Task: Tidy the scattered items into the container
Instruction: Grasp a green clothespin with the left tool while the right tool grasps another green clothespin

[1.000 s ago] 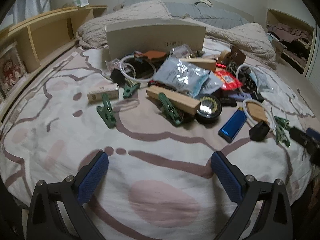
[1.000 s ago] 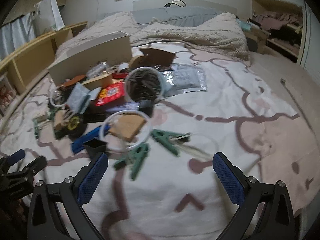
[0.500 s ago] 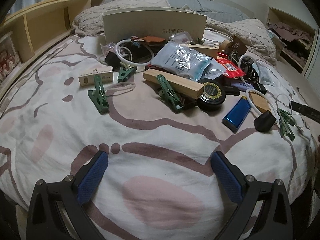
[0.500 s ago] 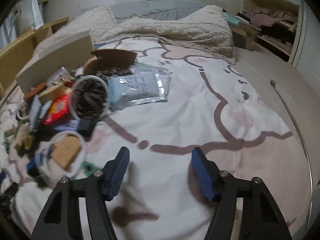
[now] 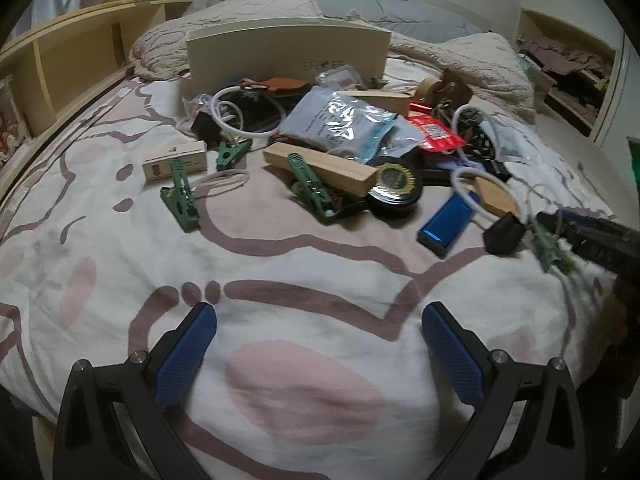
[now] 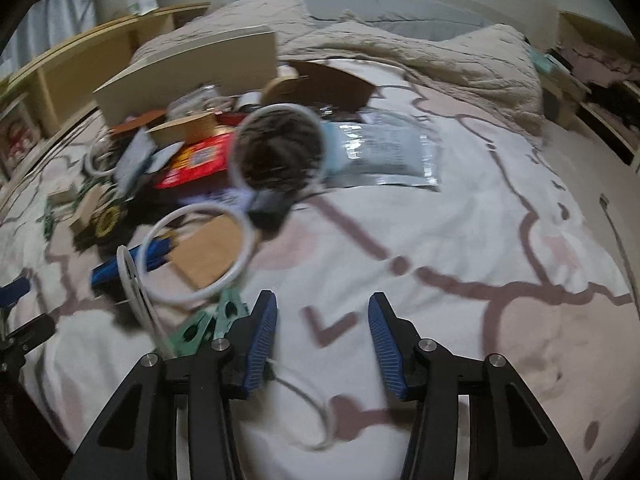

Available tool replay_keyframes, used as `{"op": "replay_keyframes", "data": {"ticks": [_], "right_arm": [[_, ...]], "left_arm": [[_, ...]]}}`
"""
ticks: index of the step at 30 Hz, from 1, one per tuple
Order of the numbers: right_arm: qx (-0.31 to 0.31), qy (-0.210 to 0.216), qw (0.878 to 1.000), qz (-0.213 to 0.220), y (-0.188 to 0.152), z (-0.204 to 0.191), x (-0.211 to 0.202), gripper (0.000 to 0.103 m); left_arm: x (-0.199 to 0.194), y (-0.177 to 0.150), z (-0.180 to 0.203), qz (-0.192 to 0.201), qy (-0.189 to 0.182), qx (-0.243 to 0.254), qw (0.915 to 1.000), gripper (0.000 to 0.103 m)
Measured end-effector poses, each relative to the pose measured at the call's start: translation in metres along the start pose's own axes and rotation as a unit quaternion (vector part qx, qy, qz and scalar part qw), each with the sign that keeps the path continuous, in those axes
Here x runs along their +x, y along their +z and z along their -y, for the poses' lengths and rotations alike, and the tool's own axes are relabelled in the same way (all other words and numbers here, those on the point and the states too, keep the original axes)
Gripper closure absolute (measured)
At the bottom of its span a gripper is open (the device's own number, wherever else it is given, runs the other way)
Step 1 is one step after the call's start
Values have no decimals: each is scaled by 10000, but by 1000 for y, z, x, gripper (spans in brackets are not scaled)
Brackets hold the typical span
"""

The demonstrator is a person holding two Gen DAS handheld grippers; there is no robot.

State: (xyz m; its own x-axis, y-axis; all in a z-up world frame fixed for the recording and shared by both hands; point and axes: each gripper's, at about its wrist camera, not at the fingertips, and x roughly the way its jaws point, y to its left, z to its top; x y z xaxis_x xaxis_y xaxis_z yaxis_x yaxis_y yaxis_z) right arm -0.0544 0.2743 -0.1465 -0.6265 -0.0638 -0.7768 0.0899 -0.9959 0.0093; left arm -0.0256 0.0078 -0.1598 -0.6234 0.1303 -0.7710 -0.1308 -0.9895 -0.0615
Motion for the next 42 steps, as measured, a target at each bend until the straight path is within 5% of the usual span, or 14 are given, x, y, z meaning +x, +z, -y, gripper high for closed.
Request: {"op": "replay_keyframes", "data": {"ticks": [8,20,26,31,38,42], "right_arm": [[-234,264,9994,-60,-10,-35,-10,53],[-687,883,9937,-100,-21,-90,-18,53],[-458,1058,9932,-148,-19,-81,-24,53],[-195,952,9952,-91,-22,-63,-36,53],[-138,892,9959,-82,-27,-55,-50,53],[-182,956,9952,-112,-30,-58,-54,53]], "left_arm": [[-19,-5,9,223,-656,48,9976,2],[-40,-9,21,461,-1256,224,9908,22],[-36,-13,32,316,-1338,443,9895,35],[-30,-11,42,277,-1549,420,9867,36],[-13,-6,40,-27,-1977,-180,9801,71],[-16,-5,39,15,-1998,-204,9796,72]]}}
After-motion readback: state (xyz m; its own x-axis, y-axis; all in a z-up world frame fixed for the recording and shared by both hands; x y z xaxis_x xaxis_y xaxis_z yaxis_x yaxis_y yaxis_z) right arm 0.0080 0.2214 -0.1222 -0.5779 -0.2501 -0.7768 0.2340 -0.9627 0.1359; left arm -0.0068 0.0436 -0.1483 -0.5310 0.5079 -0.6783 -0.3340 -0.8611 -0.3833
